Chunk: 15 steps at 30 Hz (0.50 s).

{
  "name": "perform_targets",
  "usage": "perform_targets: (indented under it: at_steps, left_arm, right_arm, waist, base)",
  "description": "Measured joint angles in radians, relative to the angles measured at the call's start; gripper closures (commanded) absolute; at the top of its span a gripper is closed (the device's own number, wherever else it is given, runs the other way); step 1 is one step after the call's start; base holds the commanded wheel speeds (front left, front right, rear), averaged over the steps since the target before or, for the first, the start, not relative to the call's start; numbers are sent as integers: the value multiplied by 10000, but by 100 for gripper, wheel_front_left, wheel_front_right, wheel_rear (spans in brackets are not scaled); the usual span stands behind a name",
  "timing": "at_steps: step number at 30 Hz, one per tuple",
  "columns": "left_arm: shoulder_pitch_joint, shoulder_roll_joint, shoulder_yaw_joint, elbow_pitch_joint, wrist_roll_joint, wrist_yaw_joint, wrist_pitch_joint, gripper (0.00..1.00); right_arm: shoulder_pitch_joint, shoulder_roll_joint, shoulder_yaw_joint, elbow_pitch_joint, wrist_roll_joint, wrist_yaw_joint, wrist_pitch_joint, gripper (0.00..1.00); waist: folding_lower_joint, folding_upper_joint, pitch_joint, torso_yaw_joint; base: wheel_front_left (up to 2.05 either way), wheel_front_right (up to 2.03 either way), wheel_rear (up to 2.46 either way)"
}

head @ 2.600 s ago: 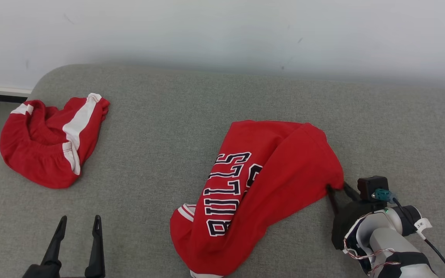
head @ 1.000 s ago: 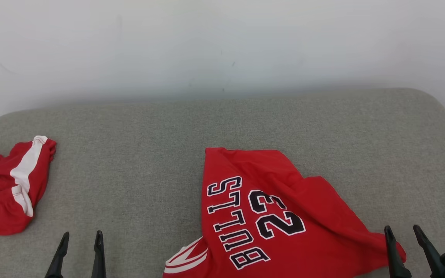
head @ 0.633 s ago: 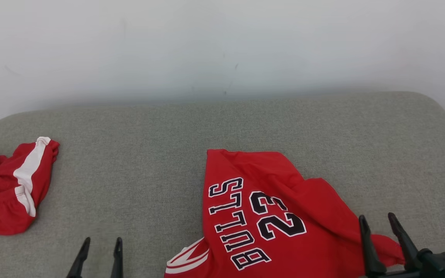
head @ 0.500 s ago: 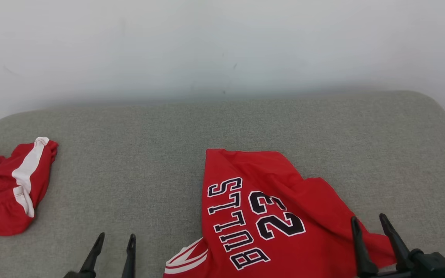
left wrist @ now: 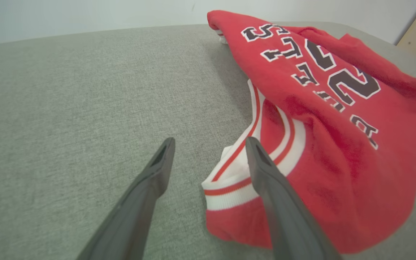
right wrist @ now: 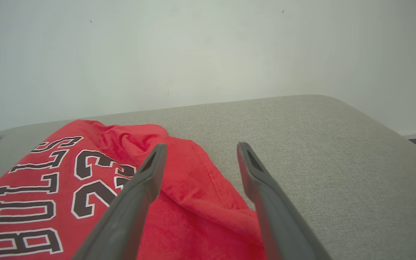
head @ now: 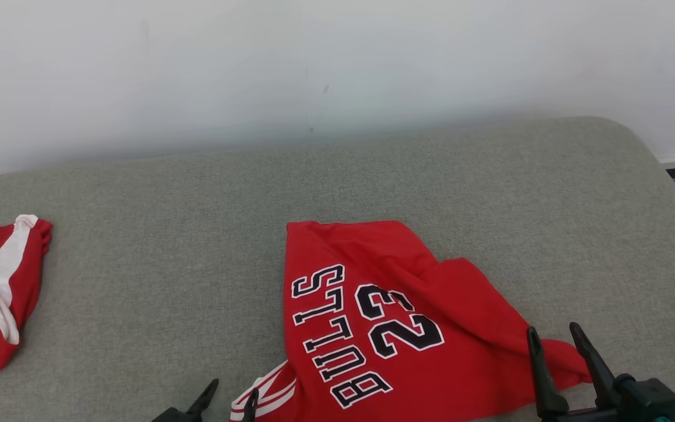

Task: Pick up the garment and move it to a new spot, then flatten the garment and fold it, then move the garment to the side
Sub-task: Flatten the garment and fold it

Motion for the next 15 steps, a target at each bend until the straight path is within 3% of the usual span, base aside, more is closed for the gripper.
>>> perform_targets:
  at_steps: [10,15]
  left_arm:
    - [-46,640,-1331,740,-955,0,182,0]
    - [-264,694,-1762,773,-1578,0,420,0]
  right_arm:
    - [71,25,-219,61,-17,0,-19,0]
    - [76,63,-180,96,-21,0,-19,0]
  waist:
    - [0,0,31,-13]
    - [0,0,26,48]
  base:
    - [0,0,0]
    - [0,0,0]
